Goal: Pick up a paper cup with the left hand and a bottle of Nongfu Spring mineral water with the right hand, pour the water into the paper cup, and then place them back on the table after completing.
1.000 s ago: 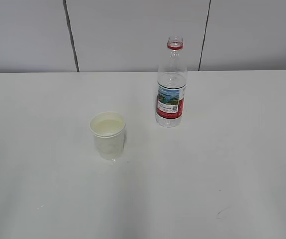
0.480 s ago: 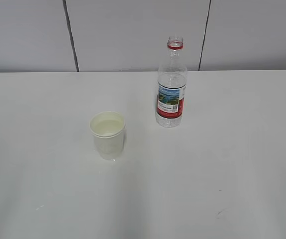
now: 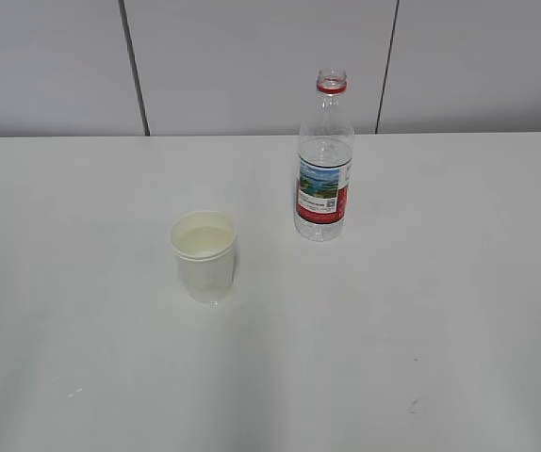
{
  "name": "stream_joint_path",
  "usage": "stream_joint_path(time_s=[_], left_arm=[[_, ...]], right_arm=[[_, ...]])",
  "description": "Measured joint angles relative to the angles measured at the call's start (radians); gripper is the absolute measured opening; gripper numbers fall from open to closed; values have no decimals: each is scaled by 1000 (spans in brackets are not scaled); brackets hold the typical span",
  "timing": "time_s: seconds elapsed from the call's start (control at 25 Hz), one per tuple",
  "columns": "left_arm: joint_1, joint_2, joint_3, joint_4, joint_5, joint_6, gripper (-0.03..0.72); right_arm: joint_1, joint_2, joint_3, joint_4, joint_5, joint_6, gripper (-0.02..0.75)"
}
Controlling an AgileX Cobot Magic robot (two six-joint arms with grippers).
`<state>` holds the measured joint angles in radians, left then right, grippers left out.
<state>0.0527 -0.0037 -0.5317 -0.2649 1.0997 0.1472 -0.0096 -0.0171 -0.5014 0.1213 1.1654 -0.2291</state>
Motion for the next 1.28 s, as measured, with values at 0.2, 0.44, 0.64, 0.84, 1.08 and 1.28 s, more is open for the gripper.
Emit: stream_joint_path(time_s=[0.2, 0.44, 0.64, 0.84, 1.08, 1.28], left_arm=[[0, 0, 0, 42, 2, 0, 471], [0, 0, 1, 89, 4, 0, 468], [0, 0, 1, 88, 4, 0, 452], [0, 0, 1, 88, 4, 0, 447], [0, 0, 1, 87, 5, 0, 447], [0, 0, 1, 86, 6, 0, 447]], right_arm=[[0, 0, 2, -42, -4, 67, 589], [0, 0, 2, -68, -8, 106, 588], [0, 0, 2, -70, -8, 107, 588], [0, 0, 2, -70, -8, 107, 588], [0, 0, 3, -72, -12, 108, 587], [0, 0, 3, -72, -12, 108, 587]])
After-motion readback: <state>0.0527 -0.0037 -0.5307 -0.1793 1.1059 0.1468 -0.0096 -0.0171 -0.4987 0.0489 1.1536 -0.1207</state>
